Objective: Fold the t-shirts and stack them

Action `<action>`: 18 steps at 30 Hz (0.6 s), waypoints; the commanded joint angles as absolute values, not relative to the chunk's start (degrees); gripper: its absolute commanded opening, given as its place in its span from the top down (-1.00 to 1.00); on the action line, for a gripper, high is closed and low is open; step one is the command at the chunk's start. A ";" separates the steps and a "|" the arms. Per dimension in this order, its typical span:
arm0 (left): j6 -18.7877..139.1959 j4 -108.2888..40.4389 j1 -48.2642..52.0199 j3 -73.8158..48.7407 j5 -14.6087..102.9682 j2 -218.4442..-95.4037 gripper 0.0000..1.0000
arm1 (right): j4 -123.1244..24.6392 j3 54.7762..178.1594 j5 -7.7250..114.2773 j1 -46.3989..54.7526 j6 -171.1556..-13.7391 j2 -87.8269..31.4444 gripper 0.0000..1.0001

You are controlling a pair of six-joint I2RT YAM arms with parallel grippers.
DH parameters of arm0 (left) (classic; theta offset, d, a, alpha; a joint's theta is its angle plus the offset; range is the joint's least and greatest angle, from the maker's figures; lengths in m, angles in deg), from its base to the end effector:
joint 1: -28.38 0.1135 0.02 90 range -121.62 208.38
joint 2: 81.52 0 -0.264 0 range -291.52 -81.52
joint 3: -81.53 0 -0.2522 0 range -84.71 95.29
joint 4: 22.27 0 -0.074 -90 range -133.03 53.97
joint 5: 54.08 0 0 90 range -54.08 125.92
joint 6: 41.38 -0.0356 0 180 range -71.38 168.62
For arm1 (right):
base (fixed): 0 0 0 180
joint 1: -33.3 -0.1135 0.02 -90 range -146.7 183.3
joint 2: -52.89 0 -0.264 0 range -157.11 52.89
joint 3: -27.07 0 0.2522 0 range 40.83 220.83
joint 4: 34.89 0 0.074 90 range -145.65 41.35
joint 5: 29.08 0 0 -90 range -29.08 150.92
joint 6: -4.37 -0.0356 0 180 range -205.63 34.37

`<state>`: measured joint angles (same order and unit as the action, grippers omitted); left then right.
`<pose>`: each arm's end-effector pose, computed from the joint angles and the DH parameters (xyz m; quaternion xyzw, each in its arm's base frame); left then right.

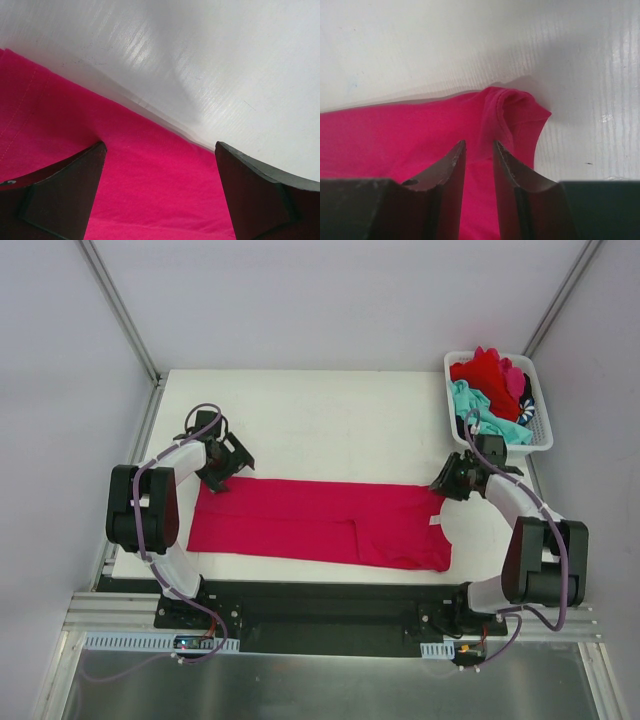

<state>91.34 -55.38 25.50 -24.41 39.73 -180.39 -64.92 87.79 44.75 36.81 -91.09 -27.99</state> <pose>0.3472 -0.0198 0.1757 -0.3186 0.9062 -0.1365 0.2422 0.2842 -0.0075 0.2041 0.0251 0.9318 0.1380 0.3348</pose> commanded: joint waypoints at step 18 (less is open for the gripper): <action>90.29 -56.86 27.23 -24.77 36.18 -181.36 -0.85 | -69.56 89.25 52.57 39.63 -87.74 -32.56 0.42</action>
